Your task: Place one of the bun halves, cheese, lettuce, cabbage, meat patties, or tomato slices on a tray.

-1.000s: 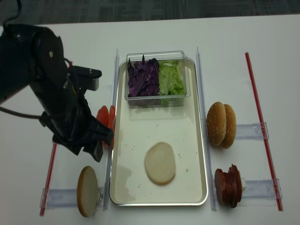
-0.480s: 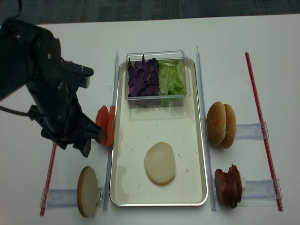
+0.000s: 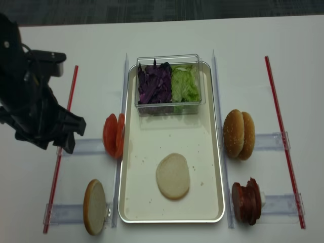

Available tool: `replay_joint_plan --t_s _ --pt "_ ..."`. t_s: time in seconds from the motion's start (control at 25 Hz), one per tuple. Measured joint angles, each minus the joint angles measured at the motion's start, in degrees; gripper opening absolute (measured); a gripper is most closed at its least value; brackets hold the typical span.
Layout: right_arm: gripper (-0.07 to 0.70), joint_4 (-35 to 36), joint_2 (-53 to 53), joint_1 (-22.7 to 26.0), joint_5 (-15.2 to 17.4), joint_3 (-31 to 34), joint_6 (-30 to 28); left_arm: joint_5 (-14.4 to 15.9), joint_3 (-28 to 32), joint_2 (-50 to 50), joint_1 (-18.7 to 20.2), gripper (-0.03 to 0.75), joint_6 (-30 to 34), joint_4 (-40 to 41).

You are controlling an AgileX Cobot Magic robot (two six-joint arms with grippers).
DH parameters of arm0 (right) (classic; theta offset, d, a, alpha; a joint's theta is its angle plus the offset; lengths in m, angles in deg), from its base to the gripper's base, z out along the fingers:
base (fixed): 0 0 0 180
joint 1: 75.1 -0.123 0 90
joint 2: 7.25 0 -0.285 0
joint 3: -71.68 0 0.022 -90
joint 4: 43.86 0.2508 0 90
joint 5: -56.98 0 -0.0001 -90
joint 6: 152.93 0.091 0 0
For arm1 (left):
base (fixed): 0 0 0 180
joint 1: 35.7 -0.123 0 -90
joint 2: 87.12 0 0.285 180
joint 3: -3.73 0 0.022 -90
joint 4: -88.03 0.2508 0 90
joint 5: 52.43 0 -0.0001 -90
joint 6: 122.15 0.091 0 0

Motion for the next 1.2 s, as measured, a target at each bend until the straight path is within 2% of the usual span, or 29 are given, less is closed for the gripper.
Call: replay_joint_plan --t_s 0.04,0.24,0.48,0.88,1.2 --pt "0.505 0.0 0.0 0.0 0.0 0.0 0.0 0.1 0.0 1.9 -1.9 0.423 0.3 0.1" --pt "0.505 0.0 0.0 0.0 0.0 0.0 0.0 0.6 0.0 6.3 -4.0 0.423 0.3 0.4" --pt "0.505 0.0 0.0 0.0 0.0 0.0 0.0 0.8 0.1 10.2 -4.1 0.423 1.1 0.4" --pt "0.505 0.0 0.0 0.0 0.0 0.0 0.0 1.2 7.5 20.7 -4.1 0.423 1.4 0.4" --pt "0.505 0.0 0.0 0.0 0.0 0.0 0.0 1.7 8.1 30.3 -4.2 0.423 1.4 0.4"
